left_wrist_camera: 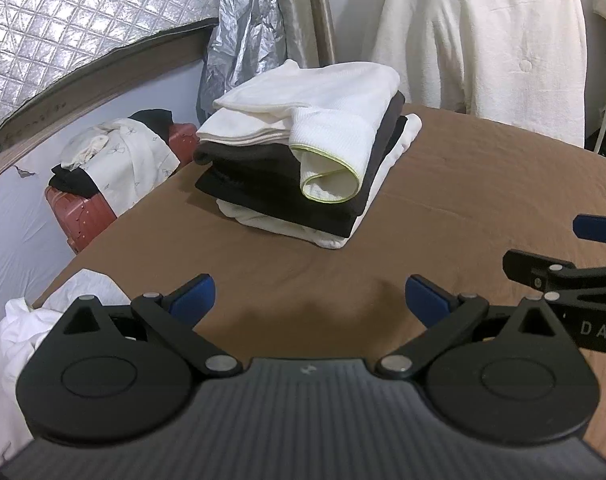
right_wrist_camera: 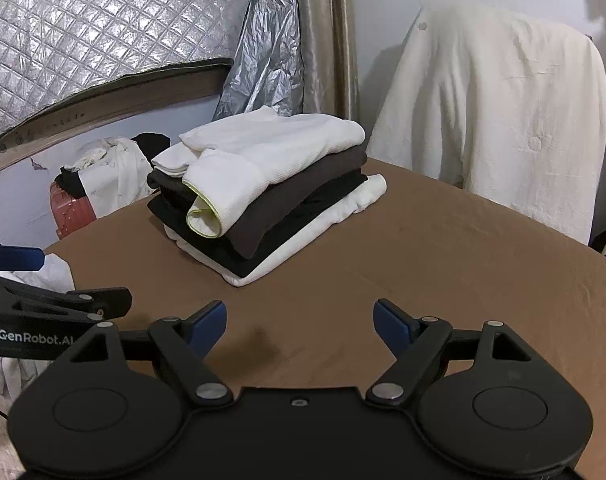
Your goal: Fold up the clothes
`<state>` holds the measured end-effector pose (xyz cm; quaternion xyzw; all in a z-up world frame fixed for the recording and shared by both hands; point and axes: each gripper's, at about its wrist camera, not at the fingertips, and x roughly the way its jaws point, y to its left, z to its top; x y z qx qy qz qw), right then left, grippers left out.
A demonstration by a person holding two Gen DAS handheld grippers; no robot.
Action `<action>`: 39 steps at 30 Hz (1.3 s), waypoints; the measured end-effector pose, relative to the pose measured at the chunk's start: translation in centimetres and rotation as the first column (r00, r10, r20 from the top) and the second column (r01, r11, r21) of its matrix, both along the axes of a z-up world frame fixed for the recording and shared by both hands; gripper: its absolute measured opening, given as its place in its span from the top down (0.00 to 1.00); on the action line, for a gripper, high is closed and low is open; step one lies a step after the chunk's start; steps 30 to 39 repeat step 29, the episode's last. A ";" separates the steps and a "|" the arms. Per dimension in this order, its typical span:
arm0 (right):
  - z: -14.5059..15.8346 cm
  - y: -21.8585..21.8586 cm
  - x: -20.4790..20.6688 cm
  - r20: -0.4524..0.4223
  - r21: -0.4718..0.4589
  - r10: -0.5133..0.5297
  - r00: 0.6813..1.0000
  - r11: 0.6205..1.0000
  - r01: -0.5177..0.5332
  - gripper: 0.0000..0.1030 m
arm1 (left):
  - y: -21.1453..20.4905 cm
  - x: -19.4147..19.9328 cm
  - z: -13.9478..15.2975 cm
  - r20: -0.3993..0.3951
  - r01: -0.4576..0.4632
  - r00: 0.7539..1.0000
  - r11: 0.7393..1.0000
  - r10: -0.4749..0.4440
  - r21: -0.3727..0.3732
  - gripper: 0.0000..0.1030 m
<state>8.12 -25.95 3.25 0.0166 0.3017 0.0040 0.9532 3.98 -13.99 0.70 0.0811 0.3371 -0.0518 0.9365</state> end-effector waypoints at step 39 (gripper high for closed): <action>-1.9 0.1 -1.2 -0.008 -0.108 0.041 0.999 0.993 -0.042 0.17 | -0.9 -0.5 -0.7 0.042 0.033 0.998 0.995 -0.037 0.097 0.00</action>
